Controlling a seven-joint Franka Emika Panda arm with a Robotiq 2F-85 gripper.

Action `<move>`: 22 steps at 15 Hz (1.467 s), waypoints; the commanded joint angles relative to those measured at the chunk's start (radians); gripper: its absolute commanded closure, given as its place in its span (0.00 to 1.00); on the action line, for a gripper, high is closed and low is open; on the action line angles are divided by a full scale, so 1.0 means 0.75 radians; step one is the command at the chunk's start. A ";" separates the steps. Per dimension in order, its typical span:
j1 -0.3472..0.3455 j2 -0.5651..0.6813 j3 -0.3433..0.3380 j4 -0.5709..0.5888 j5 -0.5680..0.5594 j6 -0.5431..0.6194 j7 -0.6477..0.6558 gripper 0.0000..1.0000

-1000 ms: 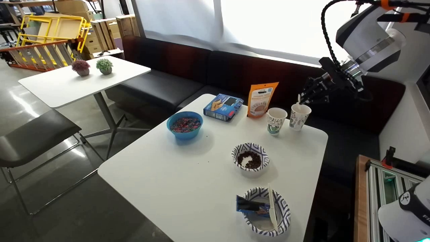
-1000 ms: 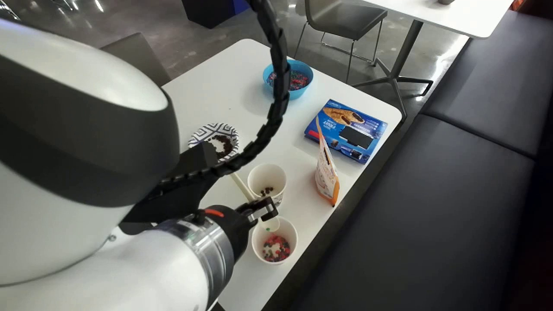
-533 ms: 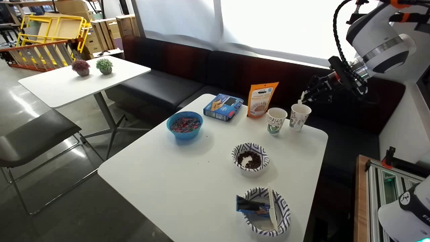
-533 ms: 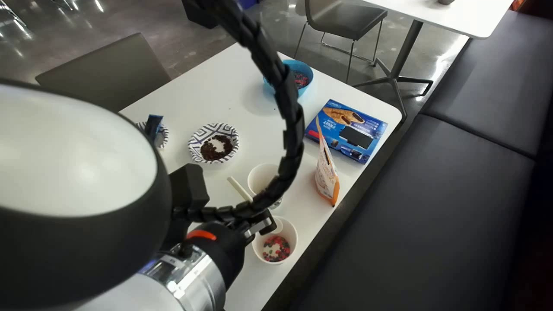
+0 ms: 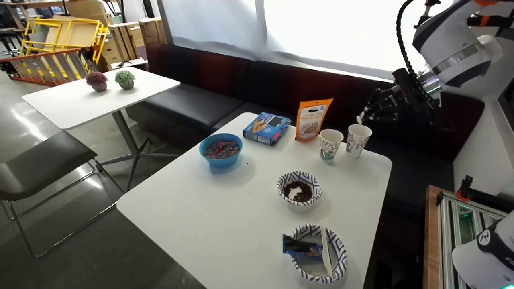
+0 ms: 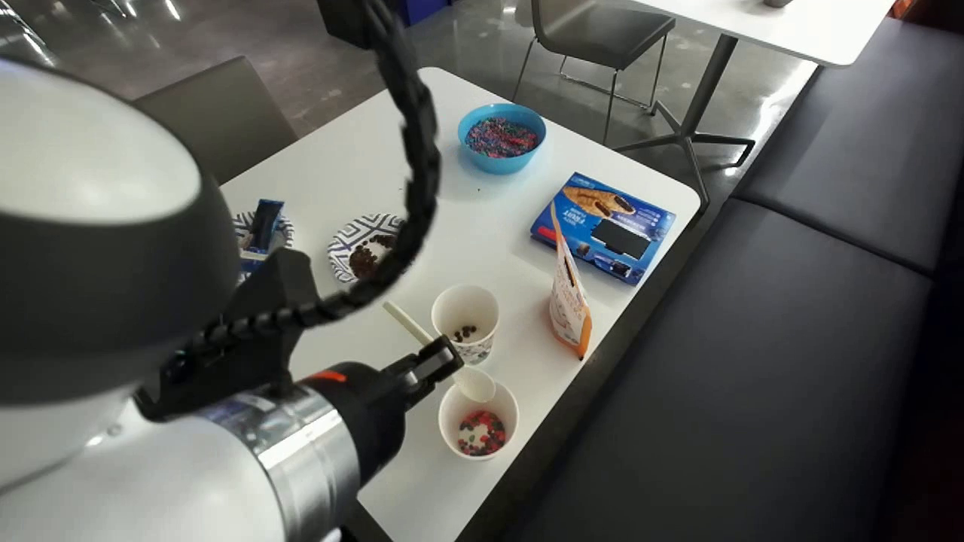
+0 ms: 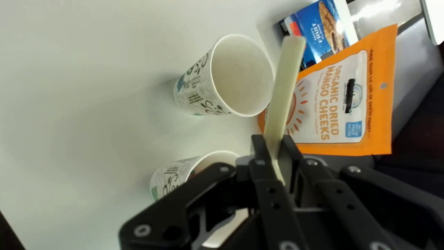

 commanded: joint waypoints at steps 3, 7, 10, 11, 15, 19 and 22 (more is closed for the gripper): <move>0.111 -0.171 0.374 -0.104 0.028 0.500 0.034 0.96; 0.193 -0.138 0.747 -0.109 0.050 0.803 0.058 0.96; 0.236 -0.047 1.020 -0.107 0.087 0.998 0.019 0.96; 0.249 -0.016 1.099 -0.107 0.107 1.053 -0.007 0.96; 0.267 0.015 1.218 -0.110 0.085 1.119 -0.002 0.96; 0.271 0.038 1.227 -0.100 0.088 1.141 0.000 0.86; 0.267 0.037 1.218 -0.098 0.088 1.141 -0.003 0.86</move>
